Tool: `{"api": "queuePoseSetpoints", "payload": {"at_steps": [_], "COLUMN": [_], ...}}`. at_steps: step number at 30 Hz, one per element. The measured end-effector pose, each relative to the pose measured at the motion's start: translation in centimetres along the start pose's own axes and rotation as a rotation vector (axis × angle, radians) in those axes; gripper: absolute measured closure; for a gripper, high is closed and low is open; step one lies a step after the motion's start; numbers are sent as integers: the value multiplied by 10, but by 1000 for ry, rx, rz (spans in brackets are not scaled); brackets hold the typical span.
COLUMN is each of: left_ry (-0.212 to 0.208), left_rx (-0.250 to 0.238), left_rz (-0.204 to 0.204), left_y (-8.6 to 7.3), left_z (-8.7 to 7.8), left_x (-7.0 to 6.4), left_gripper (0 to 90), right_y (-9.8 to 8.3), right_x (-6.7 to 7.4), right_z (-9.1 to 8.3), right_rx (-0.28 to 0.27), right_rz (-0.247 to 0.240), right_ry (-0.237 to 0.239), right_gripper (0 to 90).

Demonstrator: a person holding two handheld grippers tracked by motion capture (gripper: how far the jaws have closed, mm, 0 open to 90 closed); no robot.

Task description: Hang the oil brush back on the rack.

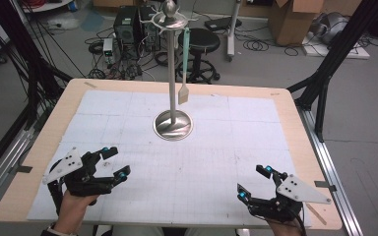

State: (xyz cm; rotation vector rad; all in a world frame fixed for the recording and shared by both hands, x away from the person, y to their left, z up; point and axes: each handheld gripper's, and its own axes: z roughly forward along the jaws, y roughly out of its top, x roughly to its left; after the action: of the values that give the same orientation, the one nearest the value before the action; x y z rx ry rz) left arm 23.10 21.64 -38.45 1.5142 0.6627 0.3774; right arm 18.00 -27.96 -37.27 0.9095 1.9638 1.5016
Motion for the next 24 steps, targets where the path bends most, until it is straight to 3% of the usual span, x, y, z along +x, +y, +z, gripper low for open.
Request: {"api": "queuePoseSetpoints", "payload": {"at_steps": [24], "left_ry": [-5], "left_rx": [4], "left_rz": [-4], "left_y": [-2], "left_z": [0], "left_x": [-3], "left_gripper": [200], "right_y": [1], "right_x": [3], "right_z": [1], "right_rx": [-3], "right_rz": [-1], "right_ry": [0], "right_gripper": [166]}}
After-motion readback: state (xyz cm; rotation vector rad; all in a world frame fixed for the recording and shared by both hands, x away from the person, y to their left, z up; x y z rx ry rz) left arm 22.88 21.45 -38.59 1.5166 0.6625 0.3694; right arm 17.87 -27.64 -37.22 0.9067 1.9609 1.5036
